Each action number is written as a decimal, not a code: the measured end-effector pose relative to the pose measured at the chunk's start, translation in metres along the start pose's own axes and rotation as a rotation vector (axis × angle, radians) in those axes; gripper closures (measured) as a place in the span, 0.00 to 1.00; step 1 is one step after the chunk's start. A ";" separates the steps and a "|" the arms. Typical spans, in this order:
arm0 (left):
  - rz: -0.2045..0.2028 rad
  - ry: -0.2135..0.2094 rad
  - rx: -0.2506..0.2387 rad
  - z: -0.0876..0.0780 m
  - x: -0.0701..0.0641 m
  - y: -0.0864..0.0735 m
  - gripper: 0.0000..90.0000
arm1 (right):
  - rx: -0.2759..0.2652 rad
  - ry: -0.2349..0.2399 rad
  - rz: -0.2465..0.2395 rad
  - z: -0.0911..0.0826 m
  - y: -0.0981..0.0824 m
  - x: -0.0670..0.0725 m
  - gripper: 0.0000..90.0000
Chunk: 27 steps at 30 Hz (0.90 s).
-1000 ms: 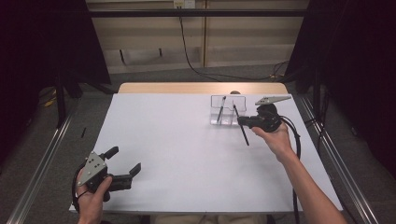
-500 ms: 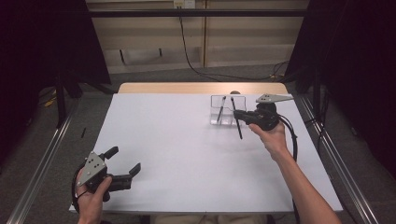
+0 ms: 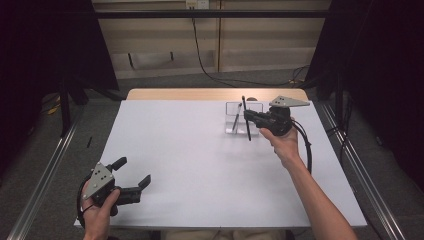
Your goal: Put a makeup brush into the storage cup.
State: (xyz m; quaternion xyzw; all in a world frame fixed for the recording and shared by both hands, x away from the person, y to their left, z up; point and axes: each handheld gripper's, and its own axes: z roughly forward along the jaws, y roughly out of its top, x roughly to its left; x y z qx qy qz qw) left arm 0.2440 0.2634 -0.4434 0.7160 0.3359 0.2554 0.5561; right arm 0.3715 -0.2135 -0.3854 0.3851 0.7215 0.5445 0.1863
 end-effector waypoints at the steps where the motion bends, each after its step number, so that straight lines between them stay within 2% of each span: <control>1: 0.000 0.001 0.000 0.000 0.000 0.000 0.01 | -0.003 -0.003 -0.005 0.001 0.001 0.001 0.94; 17: -0.002 -0.002 0.000 0.000 0.001 0.000 0.01 | -0.071 0.009 -0.024 0.018 0.018 0.008 0.94; 27: -0.002 -0.005 0.000 0.001 0.000 0.000 0.01 | -0.104 -0.001 -0.028 0.024 0.037 0.006 0.94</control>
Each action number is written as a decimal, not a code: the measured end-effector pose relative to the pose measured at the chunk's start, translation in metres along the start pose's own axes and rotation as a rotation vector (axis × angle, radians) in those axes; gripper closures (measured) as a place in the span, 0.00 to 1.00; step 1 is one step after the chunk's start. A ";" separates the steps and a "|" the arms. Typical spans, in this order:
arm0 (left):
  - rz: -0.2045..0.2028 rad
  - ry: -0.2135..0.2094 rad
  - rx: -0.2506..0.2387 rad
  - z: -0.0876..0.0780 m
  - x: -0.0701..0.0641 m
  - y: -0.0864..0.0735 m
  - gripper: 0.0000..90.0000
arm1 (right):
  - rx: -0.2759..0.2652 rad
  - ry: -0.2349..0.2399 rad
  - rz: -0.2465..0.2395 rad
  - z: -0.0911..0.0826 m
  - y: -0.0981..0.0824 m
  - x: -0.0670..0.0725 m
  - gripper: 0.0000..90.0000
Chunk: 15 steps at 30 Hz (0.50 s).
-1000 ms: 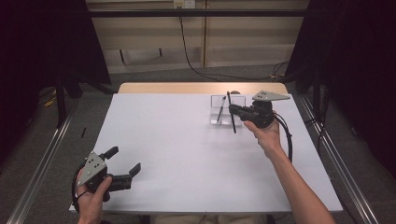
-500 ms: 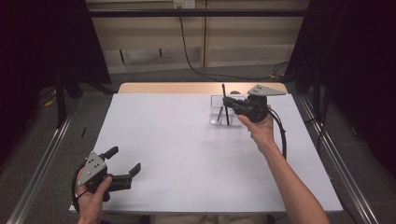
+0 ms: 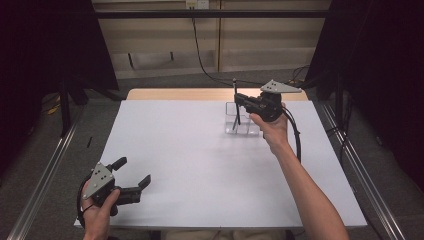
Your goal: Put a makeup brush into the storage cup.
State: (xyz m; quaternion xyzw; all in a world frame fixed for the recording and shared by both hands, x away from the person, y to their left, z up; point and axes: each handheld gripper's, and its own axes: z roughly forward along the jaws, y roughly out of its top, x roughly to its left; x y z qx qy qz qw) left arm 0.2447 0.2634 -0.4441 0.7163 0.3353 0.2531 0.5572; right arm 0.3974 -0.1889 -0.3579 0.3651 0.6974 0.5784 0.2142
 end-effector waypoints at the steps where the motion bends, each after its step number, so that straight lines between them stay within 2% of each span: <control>1: 0.000 0.000 0.000 0.000 0.000 0.000 0.01 | -0.003 -0.001 0.004 0.001 0.001 -0.001 0.94; 15: -0.003 0.000 0.004 0.001 0.000 0.000 0.01 | -0.029 -0.026 0.004 0.020 0.010 -0.006 0.94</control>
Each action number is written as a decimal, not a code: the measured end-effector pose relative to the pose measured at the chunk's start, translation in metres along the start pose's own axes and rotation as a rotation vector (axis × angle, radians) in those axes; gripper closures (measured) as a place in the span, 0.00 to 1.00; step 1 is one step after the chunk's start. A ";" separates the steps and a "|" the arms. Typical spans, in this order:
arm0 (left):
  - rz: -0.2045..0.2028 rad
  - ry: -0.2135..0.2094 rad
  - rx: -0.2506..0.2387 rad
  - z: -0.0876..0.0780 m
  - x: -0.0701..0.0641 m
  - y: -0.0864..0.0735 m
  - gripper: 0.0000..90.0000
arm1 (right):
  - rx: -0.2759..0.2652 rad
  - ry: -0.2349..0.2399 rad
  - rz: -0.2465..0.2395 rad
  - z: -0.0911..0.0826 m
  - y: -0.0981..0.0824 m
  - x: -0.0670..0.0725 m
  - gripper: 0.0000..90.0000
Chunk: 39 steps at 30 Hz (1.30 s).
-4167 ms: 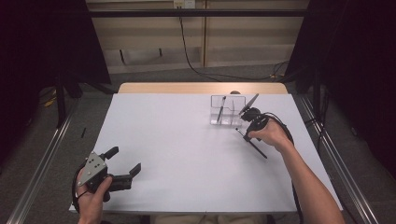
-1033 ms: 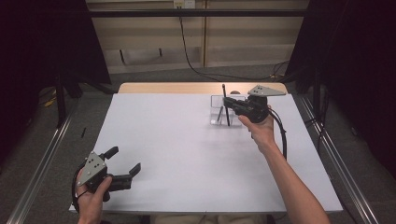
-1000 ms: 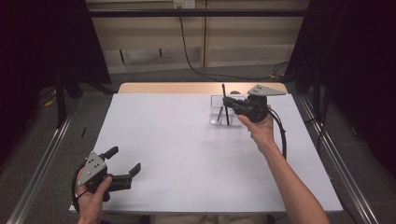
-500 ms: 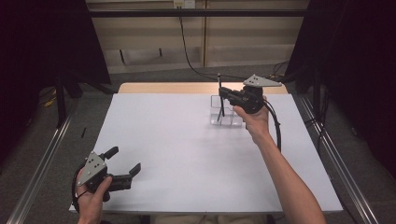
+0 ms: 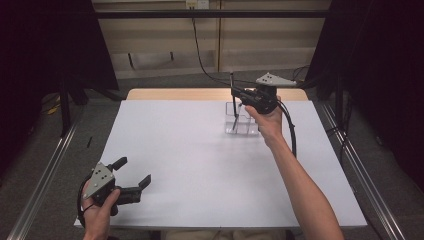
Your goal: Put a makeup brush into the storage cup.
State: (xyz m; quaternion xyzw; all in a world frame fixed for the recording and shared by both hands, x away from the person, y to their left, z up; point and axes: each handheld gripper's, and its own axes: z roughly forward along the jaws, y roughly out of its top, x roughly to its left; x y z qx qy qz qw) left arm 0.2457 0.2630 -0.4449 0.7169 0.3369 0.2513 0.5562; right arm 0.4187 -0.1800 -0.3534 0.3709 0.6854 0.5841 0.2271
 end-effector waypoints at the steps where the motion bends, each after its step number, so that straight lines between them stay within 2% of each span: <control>1: 0.000 0.000 0.000 0.000 0.000 0.000 0.01 | -0.007 0.001 0.001 0.001 0.001 -0.001 0.94; 7: 0.004 -0.001 0.001 0.000 0.000 0.000 0.01 | -0.018 -0.012 -0.002 0.007 0.004 -0.004 0.94; 19: 0.002 -0.003 0.001 0.001 0.000 0.000 0.01 | -0.030 -0.042 0.007 0.020 -0.002 -0.015 0.94; 26: -0.001 -0.002 -0.001 0.000 0.000 0.000 0.01 | -0.007 -0.064 0.021 0.027 -0.012 -0.024 0.94; 39: 0.003 -0.005 -0.003 0.000 0.000 0.000 0.01 | 0.028 -0.064 0.014 0.034 -0.023 -0.024 0.94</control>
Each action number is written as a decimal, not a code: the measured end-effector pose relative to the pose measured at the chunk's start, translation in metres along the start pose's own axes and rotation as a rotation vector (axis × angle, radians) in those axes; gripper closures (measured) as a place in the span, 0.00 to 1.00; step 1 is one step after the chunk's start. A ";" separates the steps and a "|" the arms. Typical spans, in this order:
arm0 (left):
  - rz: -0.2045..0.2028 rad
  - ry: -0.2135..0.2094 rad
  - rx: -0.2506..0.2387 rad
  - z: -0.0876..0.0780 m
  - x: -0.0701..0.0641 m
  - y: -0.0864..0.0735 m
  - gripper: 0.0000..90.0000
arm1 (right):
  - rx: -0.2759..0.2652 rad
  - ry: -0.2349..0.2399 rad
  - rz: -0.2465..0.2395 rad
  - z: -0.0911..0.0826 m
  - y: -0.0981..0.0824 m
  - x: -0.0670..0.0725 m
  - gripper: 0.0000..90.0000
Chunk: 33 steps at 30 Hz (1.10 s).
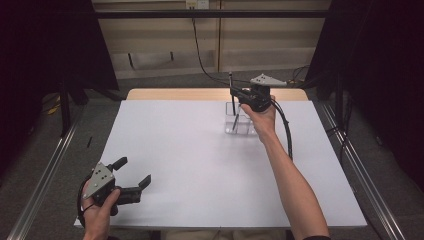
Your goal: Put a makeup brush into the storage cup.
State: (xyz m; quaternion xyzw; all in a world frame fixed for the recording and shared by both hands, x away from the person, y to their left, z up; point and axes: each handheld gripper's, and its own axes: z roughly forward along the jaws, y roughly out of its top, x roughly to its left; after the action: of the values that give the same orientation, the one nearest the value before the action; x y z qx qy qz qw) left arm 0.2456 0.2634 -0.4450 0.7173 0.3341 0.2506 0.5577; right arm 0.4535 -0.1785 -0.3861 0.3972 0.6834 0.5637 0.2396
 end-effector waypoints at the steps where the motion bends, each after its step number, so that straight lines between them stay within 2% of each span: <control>1: 0.000 0.001 0.001 0.000 0.000 0.000 0.01 | 0.004 -0.002 0.004 0.000 -0.001 0.000 0.94; 33: 0.002 0.000 0.000 -0.001 0.000 0.000 0.01 | 0.029 -0.003 0.006 -0.002 -0.021 0.002 0.94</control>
State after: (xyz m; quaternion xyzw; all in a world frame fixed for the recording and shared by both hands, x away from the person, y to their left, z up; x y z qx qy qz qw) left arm 0.2452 0.2640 -0.4447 0.7175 0.3335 0.2511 0.5577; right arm 0.4456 -0.1791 -0.4058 0.4036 0.6900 0.5537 0.2332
